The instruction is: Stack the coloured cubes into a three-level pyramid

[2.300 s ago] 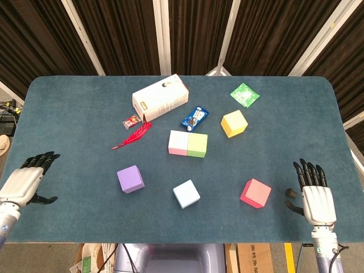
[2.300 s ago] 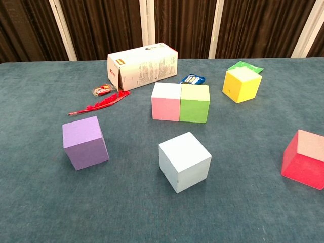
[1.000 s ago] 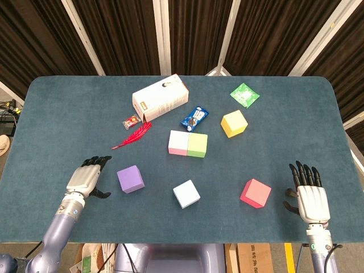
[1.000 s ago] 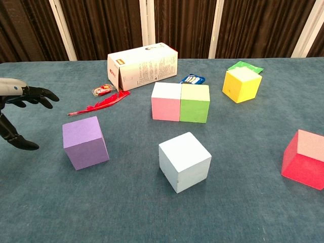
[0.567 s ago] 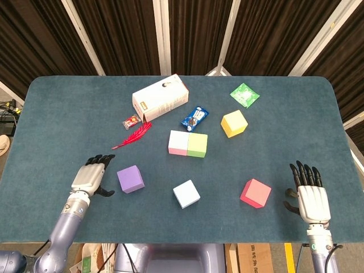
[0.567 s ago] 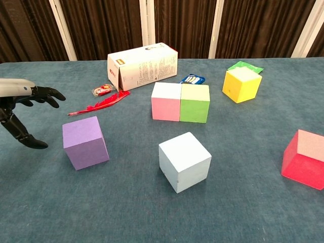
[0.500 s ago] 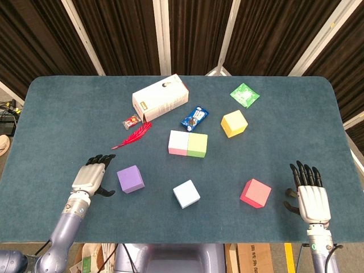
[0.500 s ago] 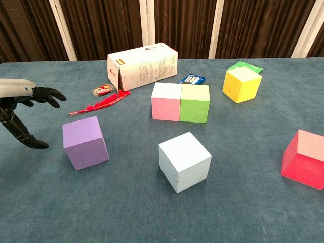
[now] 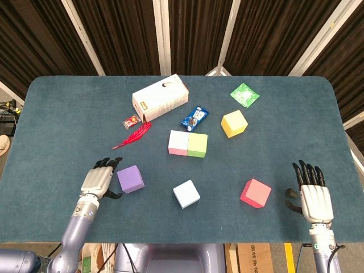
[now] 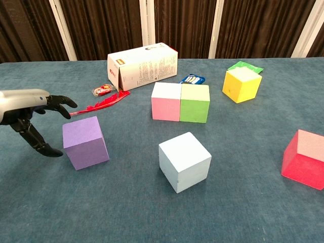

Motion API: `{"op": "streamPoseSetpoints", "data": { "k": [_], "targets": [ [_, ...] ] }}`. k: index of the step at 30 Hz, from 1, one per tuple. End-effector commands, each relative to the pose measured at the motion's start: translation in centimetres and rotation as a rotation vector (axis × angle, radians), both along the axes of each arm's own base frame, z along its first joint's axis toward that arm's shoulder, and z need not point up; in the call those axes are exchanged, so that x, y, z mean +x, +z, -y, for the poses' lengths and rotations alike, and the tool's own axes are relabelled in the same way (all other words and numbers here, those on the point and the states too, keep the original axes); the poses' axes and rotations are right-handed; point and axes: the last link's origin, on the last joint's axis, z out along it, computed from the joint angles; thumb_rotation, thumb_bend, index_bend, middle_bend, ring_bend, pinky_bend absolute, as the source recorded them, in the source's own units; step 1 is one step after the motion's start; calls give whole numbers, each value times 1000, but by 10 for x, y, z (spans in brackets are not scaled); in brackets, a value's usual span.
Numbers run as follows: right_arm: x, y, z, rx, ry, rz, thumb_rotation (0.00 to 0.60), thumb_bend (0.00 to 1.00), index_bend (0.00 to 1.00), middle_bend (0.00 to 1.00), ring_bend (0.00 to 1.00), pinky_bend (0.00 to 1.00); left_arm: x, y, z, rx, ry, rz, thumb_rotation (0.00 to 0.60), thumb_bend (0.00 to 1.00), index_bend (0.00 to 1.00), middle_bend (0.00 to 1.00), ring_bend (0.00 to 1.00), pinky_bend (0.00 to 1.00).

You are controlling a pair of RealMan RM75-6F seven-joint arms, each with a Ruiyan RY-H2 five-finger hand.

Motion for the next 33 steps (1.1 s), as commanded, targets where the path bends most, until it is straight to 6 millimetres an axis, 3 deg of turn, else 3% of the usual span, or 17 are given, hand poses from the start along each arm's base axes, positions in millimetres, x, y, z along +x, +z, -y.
{"op": "streamPoseSetpoints", "data": {
  "k": [1, 15, 33],
  "targets": [
    [0, 0, 0, 2, 0, 2, 600, 100, 0, 0, 0, 0, 1, -6, 0, -3, 2, -2, 600, 240, 108, 149, 0, 0],
    [-2, 0, 2, 2, -8, 6, 600, 101, 0, 0, 0, 0, 13, -23, -1, 17, -11, 27, 600, 307, 185, 202, 0, 0],
    [-3, -1, 2, 6, -17, 16, 600, 100, 0, 0, 0, 0, 7, -19, -8, 54, 0, -13, 600, 373, 239, 265, 0, 0]
  ]
}}
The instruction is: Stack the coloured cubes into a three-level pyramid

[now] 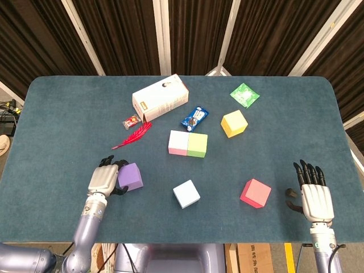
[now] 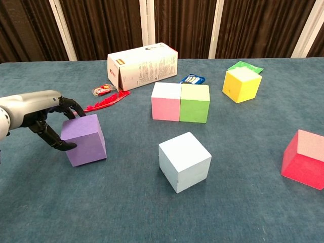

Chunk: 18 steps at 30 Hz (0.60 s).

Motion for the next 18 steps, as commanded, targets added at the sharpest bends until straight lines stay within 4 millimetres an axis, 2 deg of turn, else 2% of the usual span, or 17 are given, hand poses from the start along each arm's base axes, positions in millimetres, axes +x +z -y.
{"op": "streamPoseSetpoints", "data": {
  "k": [1, 6, 10, 18],
  "targets": [
    [0, 0, 0, -2, -2, 0, 600, 100, 0, 0, 0, 0, -1, 0, -2, -4, 5, -6, 600, 385, 241, 267, 0, 0],
    [0, 0, 0, -1, -6, 1, 600, 100, 0, 0, 0, 0, -1, 1, -5, 3, 0, -15, 600, 450, 259, 282, 0, 0],
    [0, -1, 0, -2, -5, 1, 600, 100, 0, 0, 0, 0, 1, 8, -9, 21, -27, -34, 600, 463, 262, 287, 0, 0],
    [1, -1, 0, -6, -6, 8, 600, 100, 0, 0, 0, 0, -4, 42, -20, -30, -119, -68, 600, 476, 274, 292, 0, 0]
  ]
}}
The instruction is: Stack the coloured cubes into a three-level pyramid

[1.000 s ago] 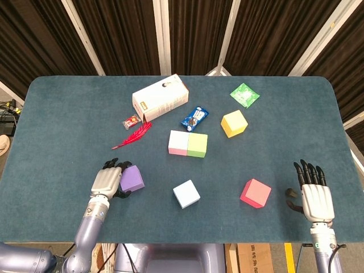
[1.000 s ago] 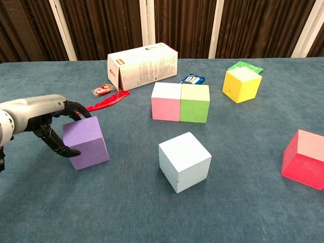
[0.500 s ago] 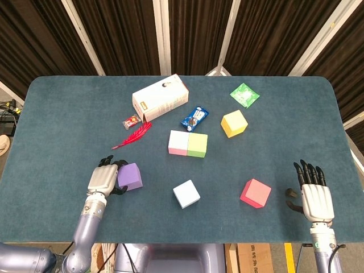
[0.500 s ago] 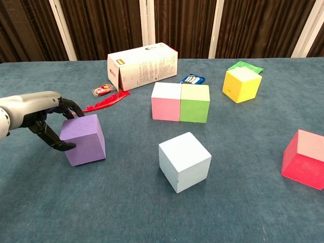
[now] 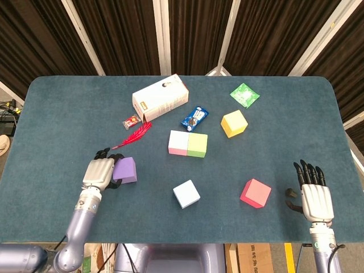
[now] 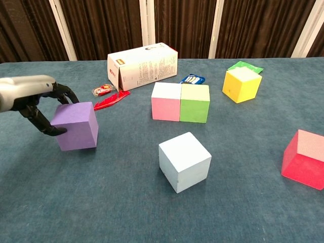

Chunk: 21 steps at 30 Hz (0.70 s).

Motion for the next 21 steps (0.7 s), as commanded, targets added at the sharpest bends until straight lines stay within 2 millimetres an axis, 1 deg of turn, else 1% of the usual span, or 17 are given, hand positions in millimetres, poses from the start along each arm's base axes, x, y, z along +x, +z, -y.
{"op": "streamPoseSetpoints", "data": {
  "k": [1, 2, 5, 9, 12, 16, 21],
  "targets": [
    [0, -1, 0, 2, 0, 0, 600, 101, 0, 0, 0, 0, -6, 23, -10, -32, -50, -6, 600, 477, 275, 291, 0, 0],
    [1, -1, 0, 3, 0, 1, 600, 100, 0, 0, 0, 0, -10, 29, -15, -29, -65, -12, 600, 477, 276, 291, 0, 0],
    [2, -2, -1, 4, 1, -2, 600, 100, 0, 0, 0, 0, -19, 41, -27, -25, -97, -12, 600, 477, 283, 290, 0, 0],
    [2, -4, 0, 3, 2, -10, 600, 100, 0, 0, 0, 0, -25, 46, -40, -37, -148, 4, 600, 478, 285, 288, 0, 0],
    [2, -6, 0, 6, -3, -14, 600, 100, 0, 0, 0, 0, -24, 49, -51, -43, -182, 14, 600, 478, 288, 283, 0, 0],
    [1, -7, 1, 5, -8, -24, 600, 100, 0, 0, 0, 0, -18, 51, -64, -30, -212, 46, 600, 477, 290, 273, 0, 0],
    [1, -7, 1, 0, -12, -28, 600, 100, 0, 0, 0, 0, -11, 53, -79, -13, -228, 37, 600, 474, 287, 271, 0, 0]
  ]
}}
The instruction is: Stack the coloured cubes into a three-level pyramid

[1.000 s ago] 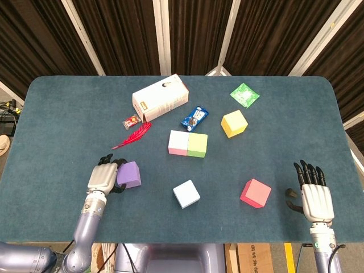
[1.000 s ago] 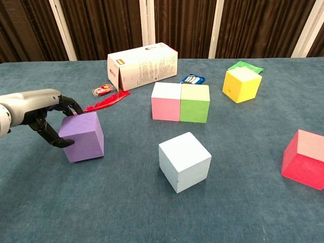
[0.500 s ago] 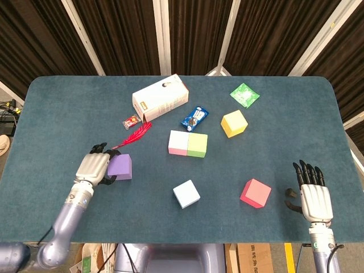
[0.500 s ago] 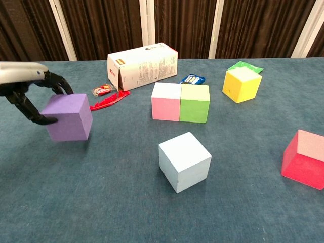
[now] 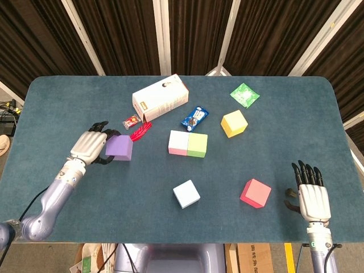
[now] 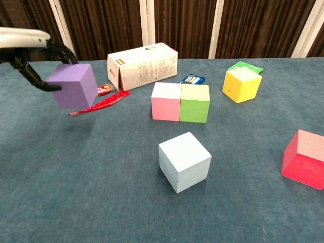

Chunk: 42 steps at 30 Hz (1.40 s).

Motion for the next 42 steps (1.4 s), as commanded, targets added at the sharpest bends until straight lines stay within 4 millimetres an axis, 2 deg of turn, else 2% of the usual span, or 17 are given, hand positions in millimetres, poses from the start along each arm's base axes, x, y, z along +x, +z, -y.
{"op": "streamPoseSetpoints", "data": {
  "k": [1, 11, 20, 42],
  "targets": [
    [0, 0, 0, -2, 0, 0, 600, 100, 0, 0, 0, 0, 5, 0, -10, 6, -2, -4, 600, 474, 287, 271, 0, 0],
    [0, 6, 1, -22, -2, -5, 600, 100, 0, 0, 0, 0, 14, -11, -43, 33, 48, -12, 600, 469, 280, 265, 0, 0],
    [-2, 14, 3, 0, 52, -34, 600, 100, 0, 0, 0, 0, 22, -29, -58, 46, 82, 2, 600, 433, 274, 256, 0, 0],
    [-5, 18, 4, -24, 38, -22, 600, 100, 0, 0, 0, 0, 46, -63, -60, 28, 49, -31, 600, 427, 272, 241, 0, 0]
  ]
}}
